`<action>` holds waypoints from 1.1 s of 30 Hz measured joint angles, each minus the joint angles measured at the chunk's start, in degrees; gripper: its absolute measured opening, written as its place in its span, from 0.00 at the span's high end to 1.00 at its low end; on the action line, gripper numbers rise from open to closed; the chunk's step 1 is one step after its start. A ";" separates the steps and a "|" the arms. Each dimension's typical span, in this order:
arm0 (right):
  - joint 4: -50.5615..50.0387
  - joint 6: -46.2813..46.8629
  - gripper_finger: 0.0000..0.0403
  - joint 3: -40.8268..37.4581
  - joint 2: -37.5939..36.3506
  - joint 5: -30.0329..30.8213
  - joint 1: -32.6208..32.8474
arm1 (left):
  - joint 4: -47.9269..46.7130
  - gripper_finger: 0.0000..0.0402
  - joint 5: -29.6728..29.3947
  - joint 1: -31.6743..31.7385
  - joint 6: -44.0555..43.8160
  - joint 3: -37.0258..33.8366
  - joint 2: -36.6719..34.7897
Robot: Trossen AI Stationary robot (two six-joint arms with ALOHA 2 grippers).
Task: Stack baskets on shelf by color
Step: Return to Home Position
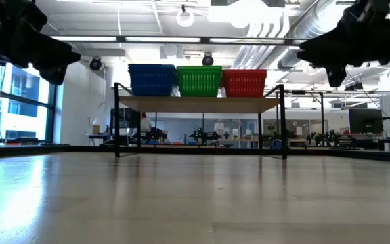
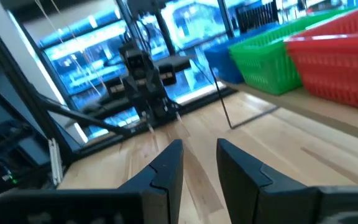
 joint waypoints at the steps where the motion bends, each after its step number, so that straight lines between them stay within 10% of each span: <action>1: 1.07 -0.38 0.79 -1.12 -1.32 -0.09 0.00 | 0.00 0.72 -0.12 -0.10 0.54 0.00 0.00; 17: 0.98 -13.59 0.79 -5.22 -17.50 -9.54 -0.54 | -0.40 0.72 -2.11 -0.04 7.19 0.00 0.20; 33: -23.45 -2.87 0.79 -1.83 -26.76 -15.16 -5.01 | -0.42 0.72 -1.87 -0.04 7.19 0.02 0.46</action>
